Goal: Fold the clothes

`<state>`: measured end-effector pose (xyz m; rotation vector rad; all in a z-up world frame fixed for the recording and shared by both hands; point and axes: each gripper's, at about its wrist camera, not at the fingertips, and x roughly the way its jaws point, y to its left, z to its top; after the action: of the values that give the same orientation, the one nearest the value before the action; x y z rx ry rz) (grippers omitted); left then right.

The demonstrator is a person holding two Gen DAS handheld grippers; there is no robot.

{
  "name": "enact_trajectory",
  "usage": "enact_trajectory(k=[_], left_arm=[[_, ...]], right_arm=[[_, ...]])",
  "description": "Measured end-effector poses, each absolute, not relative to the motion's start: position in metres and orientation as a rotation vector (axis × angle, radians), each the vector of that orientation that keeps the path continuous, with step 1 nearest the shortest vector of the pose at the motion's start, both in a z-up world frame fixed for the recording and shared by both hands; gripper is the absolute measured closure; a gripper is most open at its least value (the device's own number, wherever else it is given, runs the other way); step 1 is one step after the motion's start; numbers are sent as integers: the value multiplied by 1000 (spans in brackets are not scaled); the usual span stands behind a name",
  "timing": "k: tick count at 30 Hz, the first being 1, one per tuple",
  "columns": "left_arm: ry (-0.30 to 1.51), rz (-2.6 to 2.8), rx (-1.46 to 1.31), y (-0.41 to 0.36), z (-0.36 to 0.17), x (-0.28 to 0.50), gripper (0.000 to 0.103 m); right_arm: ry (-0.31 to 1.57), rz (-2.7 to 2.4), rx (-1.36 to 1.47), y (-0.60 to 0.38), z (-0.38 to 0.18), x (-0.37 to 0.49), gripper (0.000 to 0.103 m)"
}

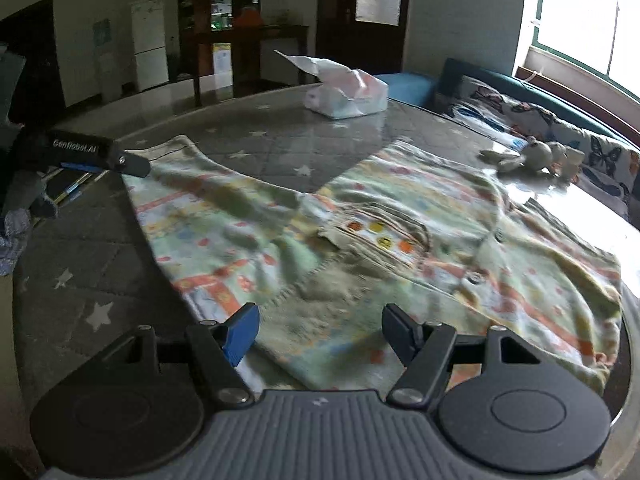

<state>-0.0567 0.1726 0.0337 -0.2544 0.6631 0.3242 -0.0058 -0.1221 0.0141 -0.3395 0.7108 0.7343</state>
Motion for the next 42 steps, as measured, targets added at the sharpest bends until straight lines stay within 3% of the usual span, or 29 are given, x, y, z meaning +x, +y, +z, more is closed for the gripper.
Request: enact_trajectory(k=[4, 12, 19, 25, 27, 29, 32, 42], left_arm=[[648, 336, -282, 180, 32, -58, 5], [631, 374, -398, 206, 27, -53, 31], [629, 423, -398, 215, 21, -47, 35], [605, 467, -436, 220, 20, -46, 60], [599, 475, -469, 224, 19, -47, 77], [594, 473, -513, 228, 19, -49, 86], [570, 433, -538, 223, 27, -52, 90], [490, 45, -429, 124, 95, -41, 91]], right_arm=[[706, 748, -358, -118, 13, -9, 33], [667, 745, -318, -128, 27, -12, 33], [660, 738, -290, -135, 32, -16, 33], [646, 724, -271, -142, 37, -20, 33], [644, 716, -263, -146, 38, -21, 33], [644, 704, -251, -151, 39, -23, 33], [644, 679, -226, -160, 40, -23, 33], [629, 555, -127, -209, 46, -25, 34]])
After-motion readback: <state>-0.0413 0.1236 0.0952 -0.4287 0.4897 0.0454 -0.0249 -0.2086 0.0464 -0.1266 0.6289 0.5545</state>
